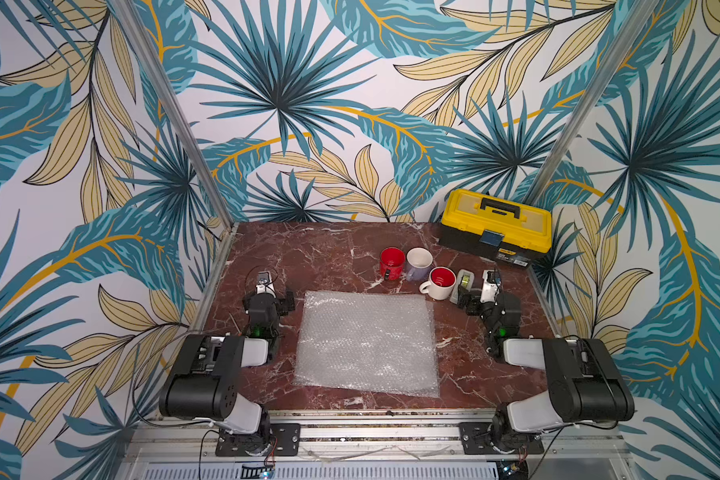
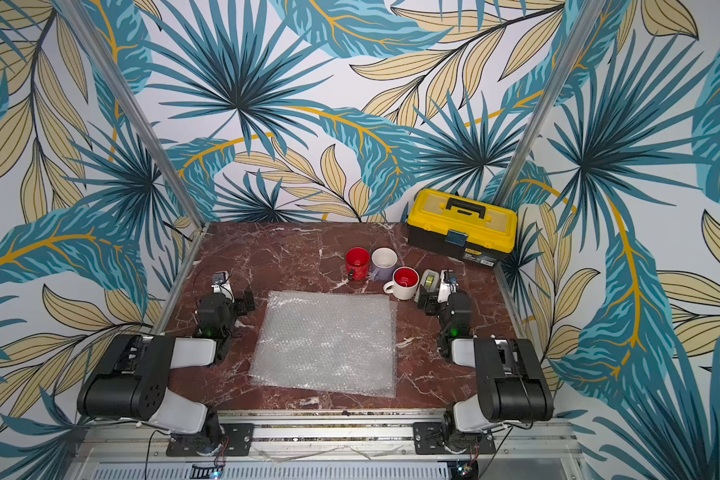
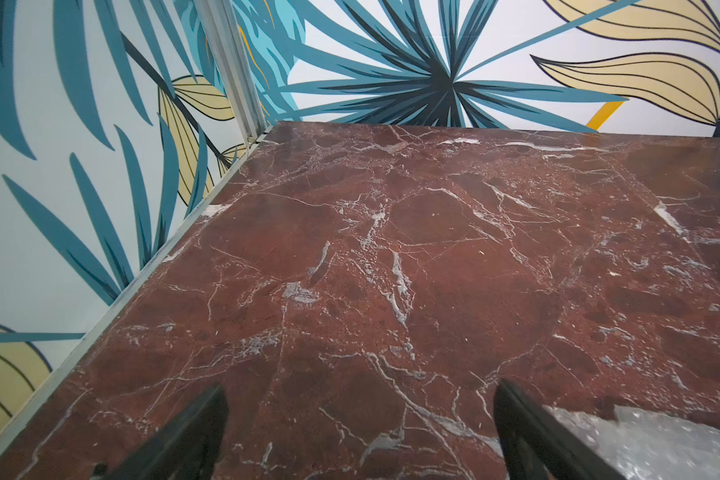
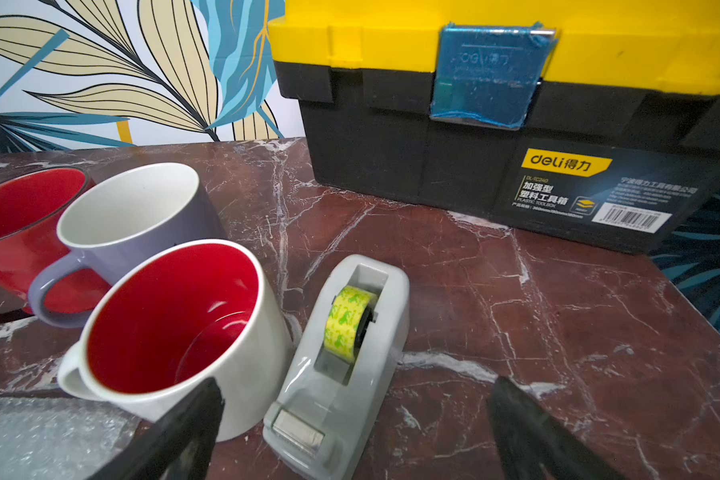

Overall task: Wrap mugs in bubble wrap
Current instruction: Pick up the mug from the center of the board.

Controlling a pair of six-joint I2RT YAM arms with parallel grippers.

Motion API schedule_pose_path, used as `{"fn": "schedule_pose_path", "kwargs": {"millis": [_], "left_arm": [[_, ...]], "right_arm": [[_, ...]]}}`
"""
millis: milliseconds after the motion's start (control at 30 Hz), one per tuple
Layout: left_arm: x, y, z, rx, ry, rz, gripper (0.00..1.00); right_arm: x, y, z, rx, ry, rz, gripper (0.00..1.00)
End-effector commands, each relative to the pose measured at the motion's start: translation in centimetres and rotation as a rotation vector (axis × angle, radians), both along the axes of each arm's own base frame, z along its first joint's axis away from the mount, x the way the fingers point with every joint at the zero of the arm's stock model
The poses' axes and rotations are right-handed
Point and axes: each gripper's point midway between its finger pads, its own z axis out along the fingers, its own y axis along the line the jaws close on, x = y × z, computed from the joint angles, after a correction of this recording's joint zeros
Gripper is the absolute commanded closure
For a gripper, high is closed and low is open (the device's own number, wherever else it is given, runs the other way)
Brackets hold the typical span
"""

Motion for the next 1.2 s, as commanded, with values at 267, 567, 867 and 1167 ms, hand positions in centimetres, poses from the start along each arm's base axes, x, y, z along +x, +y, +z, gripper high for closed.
{"fn": "schedule_pose_path", "kwargs": {"millis": [267, 567, 867, 1167], "left_arm": [[1.1, 0.4, 1.6, 0.008, -0.044, 0.011, 0.00], [1.1, 0.3, 1.6, 0.008, -0.046, 0.011, 0.00], [0.6, -0.5, 3.9, 0.058, -0.096, -0.014, 0.00], [-0.1, -2.6, 8.3, -0.002, -0.065, -0.041, 0.00]], "right_arm": [[0.4, -0.6, 0.2, -0.002, -0.008, -0.033, 0.00], [0.4, -0.6, 0.2, -0.003, -0.006, -0.034, 0.00], [-0.8, -1.1, 1.8, -0.002, -0.073, -0.070, 0.00], [-3.0, -2.4, 7.3, 0.068, -0.148, -0.168, 0.00]]}}
